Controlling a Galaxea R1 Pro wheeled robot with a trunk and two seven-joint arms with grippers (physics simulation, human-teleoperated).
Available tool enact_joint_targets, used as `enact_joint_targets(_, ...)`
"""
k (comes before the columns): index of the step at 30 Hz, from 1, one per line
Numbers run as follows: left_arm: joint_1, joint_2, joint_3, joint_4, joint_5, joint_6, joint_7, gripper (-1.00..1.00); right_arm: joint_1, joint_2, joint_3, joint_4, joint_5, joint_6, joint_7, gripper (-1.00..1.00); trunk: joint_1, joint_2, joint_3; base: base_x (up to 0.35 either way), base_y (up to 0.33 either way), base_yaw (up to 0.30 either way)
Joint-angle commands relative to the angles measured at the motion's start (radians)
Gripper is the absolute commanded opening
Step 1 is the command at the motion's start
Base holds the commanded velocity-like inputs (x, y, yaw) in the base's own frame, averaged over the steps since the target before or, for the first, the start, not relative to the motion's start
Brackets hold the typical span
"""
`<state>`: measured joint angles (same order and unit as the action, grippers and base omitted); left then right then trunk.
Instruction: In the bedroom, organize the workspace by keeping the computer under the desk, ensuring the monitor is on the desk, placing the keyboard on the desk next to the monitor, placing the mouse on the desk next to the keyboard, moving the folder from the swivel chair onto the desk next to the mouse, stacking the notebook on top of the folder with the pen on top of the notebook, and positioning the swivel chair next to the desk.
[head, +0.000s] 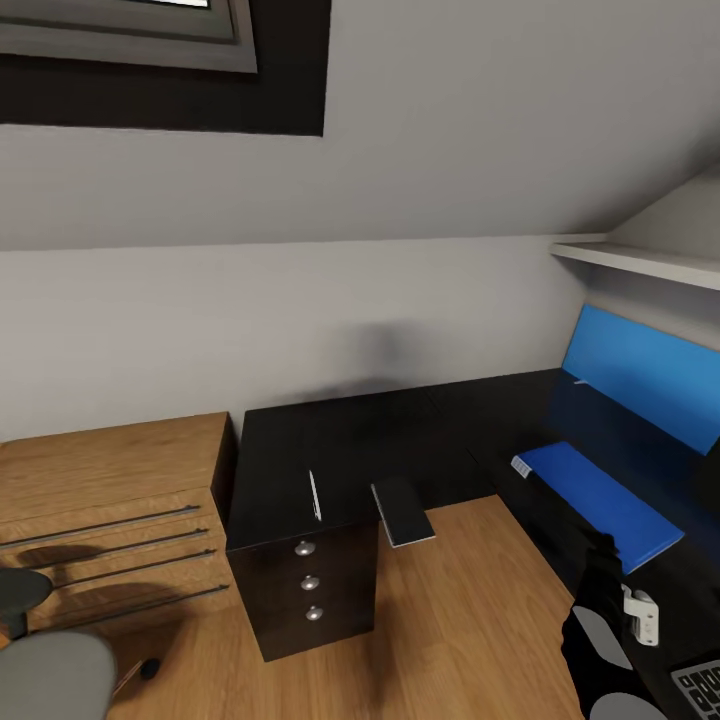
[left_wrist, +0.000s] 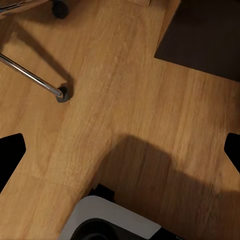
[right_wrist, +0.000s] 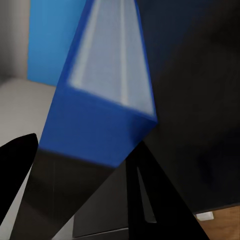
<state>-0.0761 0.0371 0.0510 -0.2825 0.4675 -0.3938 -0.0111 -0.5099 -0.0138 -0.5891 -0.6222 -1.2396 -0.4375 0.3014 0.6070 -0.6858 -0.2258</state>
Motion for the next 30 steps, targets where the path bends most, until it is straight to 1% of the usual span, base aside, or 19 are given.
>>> enact_joint_targets(1,-0.001,0.0,0.003,0.0,0.0,-0.002,-0.001,1.0,-0.001,0.0,0.0,0.001,-0.01,0.0,0.008,-1.0,0.0,-0.001,-0.001,0.0,0.0,0.0)
enact_joint_targets(30,-0.001,0.0,0.003,0.0,0.0,-0.002,-0.001,1.0,-0.001,0.002,0.0,0.001,-0.011,0.001,0.008,-1.0,0.0,-0.001,-0.001,0.0,0.0,0.0)
